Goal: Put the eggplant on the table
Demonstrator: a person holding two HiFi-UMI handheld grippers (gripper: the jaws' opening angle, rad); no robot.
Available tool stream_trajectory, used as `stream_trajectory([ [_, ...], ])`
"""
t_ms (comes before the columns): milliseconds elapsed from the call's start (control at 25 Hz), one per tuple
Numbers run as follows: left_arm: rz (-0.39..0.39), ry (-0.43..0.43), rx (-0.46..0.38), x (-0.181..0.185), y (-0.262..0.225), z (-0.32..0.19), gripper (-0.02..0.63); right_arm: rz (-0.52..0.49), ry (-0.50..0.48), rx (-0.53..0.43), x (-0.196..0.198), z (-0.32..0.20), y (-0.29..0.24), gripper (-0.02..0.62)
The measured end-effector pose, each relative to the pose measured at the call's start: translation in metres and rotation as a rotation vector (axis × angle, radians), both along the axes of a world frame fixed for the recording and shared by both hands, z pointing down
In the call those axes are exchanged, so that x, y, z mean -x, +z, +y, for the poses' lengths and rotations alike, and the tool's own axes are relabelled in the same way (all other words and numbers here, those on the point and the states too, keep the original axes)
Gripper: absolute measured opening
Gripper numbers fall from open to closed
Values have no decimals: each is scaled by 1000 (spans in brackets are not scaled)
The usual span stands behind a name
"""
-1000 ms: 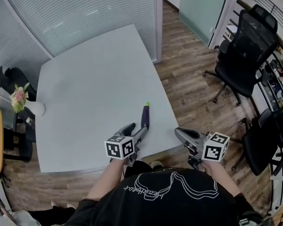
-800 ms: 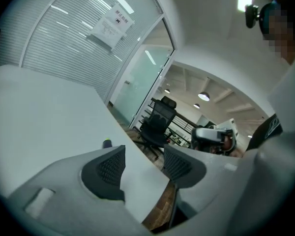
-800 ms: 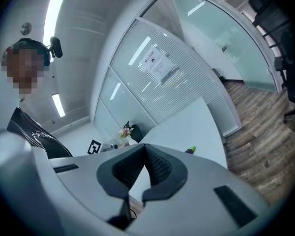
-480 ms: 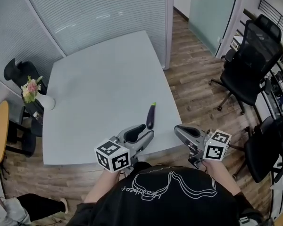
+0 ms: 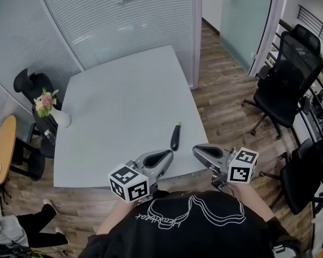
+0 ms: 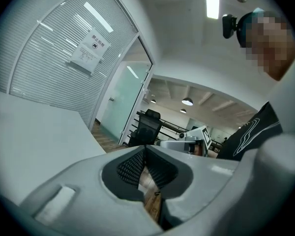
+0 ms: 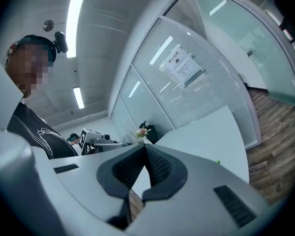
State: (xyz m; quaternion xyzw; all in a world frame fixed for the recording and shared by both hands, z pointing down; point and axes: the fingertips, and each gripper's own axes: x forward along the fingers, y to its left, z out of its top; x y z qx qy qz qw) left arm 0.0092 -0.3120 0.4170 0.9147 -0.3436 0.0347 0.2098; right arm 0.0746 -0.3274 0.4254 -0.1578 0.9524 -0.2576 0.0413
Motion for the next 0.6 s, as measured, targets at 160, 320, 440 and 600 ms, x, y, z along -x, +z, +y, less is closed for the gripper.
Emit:
stream_trajectory([
  [160, -3, 9, -15, -1, -4, 2, 18, 6, -24, -12, 4, 5, -1, 8],
  [320, -15, 7, -23, -5, -3, 1, 18, 16, -26, 0, 1, 5, 3, 8],
  [440, -6, 16, -15, -6, -4, 0, 18, 25, -18, 2, 0, 4, 4, 8],
  [600, 9, 17, -12, -8, -6, -4, 18, 17, -17, -6, -2, 2, 1, 9],
])
